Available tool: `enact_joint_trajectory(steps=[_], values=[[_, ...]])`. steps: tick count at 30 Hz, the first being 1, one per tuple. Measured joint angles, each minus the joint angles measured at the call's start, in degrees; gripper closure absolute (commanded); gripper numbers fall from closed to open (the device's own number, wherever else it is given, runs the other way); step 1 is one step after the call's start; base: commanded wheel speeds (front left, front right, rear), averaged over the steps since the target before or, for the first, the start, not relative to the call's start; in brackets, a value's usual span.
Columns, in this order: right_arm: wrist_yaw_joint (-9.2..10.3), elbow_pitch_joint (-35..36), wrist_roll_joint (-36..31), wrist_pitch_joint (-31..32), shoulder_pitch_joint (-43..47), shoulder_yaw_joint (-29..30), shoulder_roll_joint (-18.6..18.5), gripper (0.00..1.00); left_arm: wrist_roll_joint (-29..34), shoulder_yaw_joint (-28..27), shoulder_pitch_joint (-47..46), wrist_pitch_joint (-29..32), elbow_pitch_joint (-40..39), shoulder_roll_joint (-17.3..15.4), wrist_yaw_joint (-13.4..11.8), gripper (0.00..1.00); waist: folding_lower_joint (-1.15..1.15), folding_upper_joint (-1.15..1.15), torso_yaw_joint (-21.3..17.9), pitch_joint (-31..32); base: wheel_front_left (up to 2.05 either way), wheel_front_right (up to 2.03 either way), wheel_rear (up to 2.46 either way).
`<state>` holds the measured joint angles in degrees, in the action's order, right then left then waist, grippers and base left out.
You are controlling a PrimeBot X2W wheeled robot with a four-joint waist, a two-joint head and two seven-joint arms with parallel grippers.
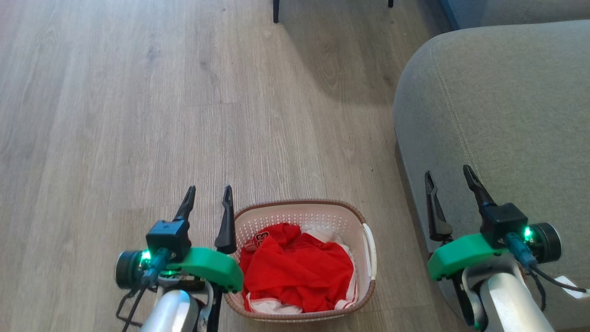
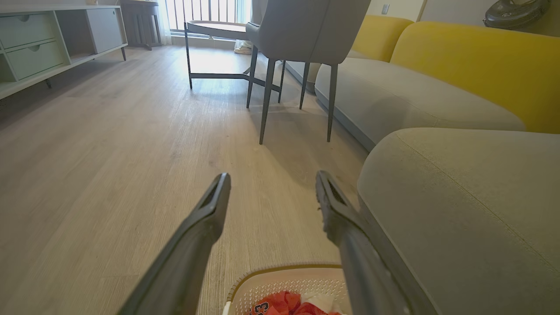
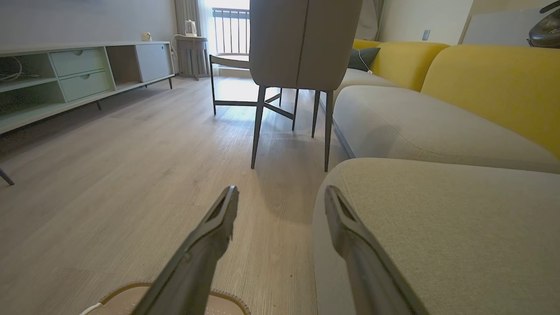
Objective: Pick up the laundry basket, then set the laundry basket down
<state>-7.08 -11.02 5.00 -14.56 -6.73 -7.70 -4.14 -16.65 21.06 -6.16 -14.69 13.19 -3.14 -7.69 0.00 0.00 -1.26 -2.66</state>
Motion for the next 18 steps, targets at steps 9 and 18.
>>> enact_joint_trajectory(steps=[9,18], values=[[0.0,0.0,0.0,0.0,-0.1,0.0,0.0,0.0,3.2,0.2,-0.2,0.0,-0.1,0.0,-2.2,0.0,0.0,0.0,0.1,-0.7,0.0,0.0,0.0],[0.0,-0.1,0.0,0.0,-0.4,0.0,-0.1,0.0,3.8,0.4,-1.1,0.0,-0.5,0.0,-2.9,0.0,0.0,0.0,0.3,-2.5,0.0,0.0,0.0]])
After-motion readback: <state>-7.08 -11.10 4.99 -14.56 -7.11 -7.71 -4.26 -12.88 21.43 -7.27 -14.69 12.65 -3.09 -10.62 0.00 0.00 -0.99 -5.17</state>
